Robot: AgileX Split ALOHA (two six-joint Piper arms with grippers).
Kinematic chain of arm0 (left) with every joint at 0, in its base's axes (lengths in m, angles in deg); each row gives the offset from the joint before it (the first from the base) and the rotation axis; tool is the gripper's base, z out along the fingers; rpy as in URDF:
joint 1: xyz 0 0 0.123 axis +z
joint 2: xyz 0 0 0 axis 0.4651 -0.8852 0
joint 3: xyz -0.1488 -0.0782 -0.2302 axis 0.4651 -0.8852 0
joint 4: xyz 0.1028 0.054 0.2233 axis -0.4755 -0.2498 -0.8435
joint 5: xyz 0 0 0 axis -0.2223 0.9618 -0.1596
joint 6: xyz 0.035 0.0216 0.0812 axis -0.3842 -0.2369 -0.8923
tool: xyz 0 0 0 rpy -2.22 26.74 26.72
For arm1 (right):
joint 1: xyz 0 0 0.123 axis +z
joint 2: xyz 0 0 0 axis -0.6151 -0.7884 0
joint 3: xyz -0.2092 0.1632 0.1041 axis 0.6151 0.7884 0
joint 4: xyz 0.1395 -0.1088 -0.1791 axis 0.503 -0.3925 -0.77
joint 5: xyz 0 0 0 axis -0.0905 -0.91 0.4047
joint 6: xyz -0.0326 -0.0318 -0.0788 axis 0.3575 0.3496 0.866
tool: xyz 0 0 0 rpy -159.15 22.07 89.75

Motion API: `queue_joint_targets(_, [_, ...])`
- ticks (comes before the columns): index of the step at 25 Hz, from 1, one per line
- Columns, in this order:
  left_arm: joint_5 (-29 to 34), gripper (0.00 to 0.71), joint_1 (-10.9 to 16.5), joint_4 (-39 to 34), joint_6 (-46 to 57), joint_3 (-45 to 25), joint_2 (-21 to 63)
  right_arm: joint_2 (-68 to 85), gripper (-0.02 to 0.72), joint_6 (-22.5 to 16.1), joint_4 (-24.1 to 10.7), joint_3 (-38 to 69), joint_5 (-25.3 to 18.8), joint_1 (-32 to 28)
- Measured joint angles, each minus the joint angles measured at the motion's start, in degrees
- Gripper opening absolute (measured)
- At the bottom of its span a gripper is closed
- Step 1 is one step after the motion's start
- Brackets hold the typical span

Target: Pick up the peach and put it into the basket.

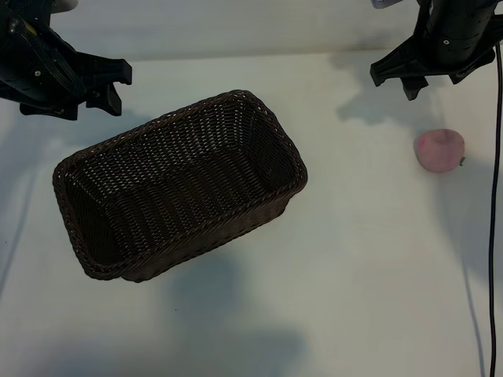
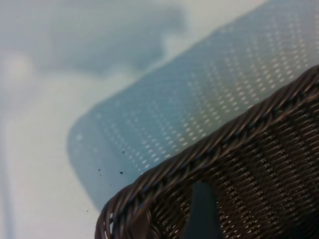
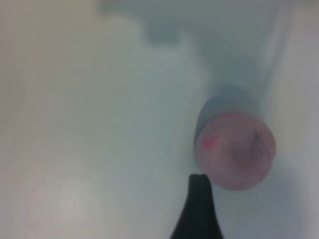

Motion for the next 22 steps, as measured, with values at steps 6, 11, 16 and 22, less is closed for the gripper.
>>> queue_joint_targets(6, [-0.06,0.529,0.0,0.0,0.0,0.0,0.0,0.0,0.556,-0.06,0.0,0.0,0.0,0.0])
queue_joint_targets(11, [-0.06,0.529,0.0,0.0,0.0,0.0,0.0,0.0,0.556,-0.06,0.0,0.0,0.0,0.0])
queue_joint_targets(16, [-1.58,0.529,0.0,0.0,0.0,0.0,0.0,0.0,0.556,-0.06,0.05,0.0,0.0,0.0])
queue_joint_targets(22, [-1.52,0.529,0.0,0.0,0.05,0.0,0.05,0.0,0.556,-0.11,0.05,0.0,0.0,0.0])
